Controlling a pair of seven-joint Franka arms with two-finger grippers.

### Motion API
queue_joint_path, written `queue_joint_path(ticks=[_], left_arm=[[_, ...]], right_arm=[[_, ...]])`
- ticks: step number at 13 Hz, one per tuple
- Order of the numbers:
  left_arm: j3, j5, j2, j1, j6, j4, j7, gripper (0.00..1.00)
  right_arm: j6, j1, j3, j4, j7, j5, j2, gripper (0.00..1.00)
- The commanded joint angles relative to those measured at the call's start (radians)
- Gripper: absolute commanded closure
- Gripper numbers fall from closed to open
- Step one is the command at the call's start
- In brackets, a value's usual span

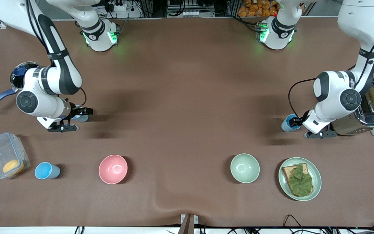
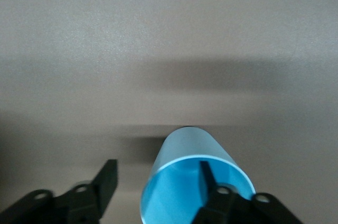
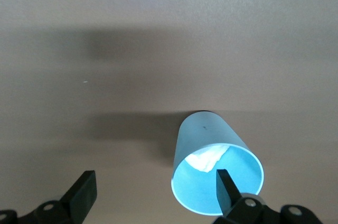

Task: Stack blue cups with both arms
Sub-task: 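Lift the cup with the left gripper while the right gripper grasps its cup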

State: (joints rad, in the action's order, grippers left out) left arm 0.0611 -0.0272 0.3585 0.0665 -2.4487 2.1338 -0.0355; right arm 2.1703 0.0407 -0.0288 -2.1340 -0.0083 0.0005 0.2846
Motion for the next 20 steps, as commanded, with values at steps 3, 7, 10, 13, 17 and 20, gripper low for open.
queue_joint_path(ticks=[3,7,10,13,17,20], left_arm=[[0.023,0.020,-0.026,0.006,-0.015,-0.009,0.019,1.00],[0.057,0.020,-0.114,0.002,0.002,-0.040,0.011,1.00],[0.098,0.020,-0.177,-0.001,0.084,-0.119,0.008,1.00],[0.115,0.021,-0.155,-0.016,0.372,-0.364,-0.050,1.00],[0.126,0.023,-0.138,-0.121,0.560,-0.526,-0.233,1.00],[0.128,0.088,-0.147,-0.178,0.571,-0.535,-0.357,1.00]], right_arm=[[0.023,-0.016,0.001,-0.009,0.005,-0.014,0.039,0.61],[0.010,-0.001,0.001,0.018,0.010,-0.014,0.047,1.00],[-0.019,-0.001,0.001,0.061,0.007,-0.014,0.065,1.00],[-0.154,0.039,0.004,0.159,0.027,-0.010,0.073,1.00],[-0.225,0.195,0.006,0.259,0.258,0.074,0.085,1.00],[-0.221,0.355,0.006,0.351,0.511,0.194,0.152,1.00]])
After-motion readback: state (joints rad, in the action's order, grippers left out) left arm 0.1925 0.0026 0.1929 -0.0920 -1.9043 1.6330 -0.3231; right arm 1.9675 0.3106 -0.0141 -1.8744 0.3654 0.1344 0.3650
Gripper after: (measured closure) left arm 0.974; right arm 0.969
